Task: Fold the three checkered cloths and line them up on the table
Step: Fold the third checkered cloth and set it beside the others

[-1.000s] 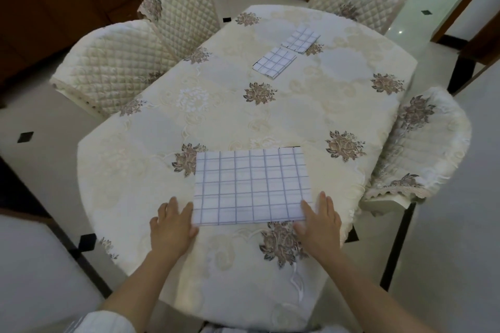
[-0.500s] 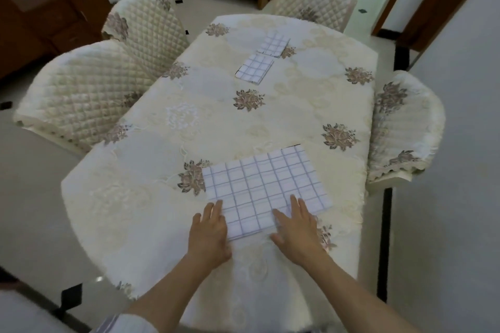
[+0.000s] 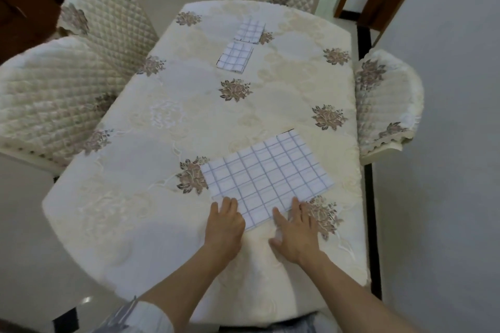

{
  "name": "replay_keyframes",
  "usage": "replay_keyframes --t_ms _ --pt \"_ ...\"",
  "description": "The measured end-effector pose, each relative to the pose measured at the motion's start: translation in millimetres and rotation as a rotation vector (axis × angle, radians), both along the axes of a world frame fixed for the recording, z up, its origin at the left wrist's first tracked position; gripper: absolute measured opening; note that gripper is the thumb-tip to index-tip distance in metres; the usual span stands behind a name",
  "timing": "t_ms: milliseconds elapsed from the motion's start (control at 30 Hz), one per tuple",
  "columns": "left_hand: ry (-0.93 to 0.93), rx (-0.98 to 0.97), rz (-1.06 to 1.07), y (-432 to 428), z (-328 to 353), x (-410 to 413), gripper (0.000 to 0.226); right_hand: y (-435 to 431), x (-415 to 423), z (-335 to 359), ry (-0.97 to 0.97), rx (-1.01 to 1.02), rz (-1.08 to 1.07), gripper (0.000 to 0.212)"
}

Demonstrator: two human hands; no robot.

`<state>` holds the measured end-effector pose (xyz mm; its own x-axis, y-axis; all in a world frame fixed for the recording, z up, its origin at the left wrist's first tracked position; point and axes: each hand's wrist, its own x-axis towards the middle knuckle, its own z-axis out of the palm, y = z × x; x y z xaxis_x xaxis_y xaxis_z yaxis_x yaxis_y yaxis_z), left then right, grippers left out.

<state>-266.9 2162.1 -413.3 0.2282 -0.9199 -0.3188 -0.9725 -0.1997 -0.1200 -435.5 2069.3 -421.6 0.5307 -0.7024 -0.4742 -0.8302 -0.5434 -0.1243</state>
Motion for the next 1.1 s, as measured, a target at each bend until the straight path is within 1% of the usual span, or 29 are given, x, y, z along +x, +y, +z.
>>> replay_keyframes --t_ms 100,200,267,400,500,600,667,800,867,967,1100 --pt "0.030 -0.065 -0.013 3 2 8 0.017 2 1 -3 -0.005 -0.002 -0.016 0.079" --pt "0.094 -0.213 -0.033 7 -7 18 0.022 1 2 -3 -0.035 -0.009 -0.029 0.076" --pt "0.145 -0.294 -0.044 8 -7 22 0.021 -2 2 -1 -0.087 -0.035 -0.041 0.071" --pt "0.268 -0.375 -0.065 3 4 18 0.015 -9 -3 0 -0.152 -0.080 -0.081 0.070" --pt "0.354 -0.446 -0.068 -1 11 6 0.012 -14 -14 -4 -0.141 -0.086 -0.125 0.071" --pt "0.430 -0.502 -0.081 -3 17 -12 0.013 -16 -25 -12 -0.162 -0.128 -0.172 0.068" --pt "0.474 -0.511 -0.097 -4 20 -22 0.014 -18 -30 -15 -0.189 -0.142 -0.208 0.062" --pt "0.511 -0.517 -0.147 -8 28 -39 0.015 -22 -33 -21 -0.295 -0.188 -0.258 0.037" --pt "0.538 -0.528 -0.165 -13 34 -44 0.014 -21 -34 -24 -0.345 -0.213 -0.268 0.027" --pt "0.594 -0.544 -0.187 -21 43 -50 0.011 -22 -34 -28 -0.410 -0.219 -0.297 0.026" --pt "0.652 -0.553 -0.145 -30 49 -52 0.008 -28 -32 -30 -0.443 -0.150 -0.344 0.018"
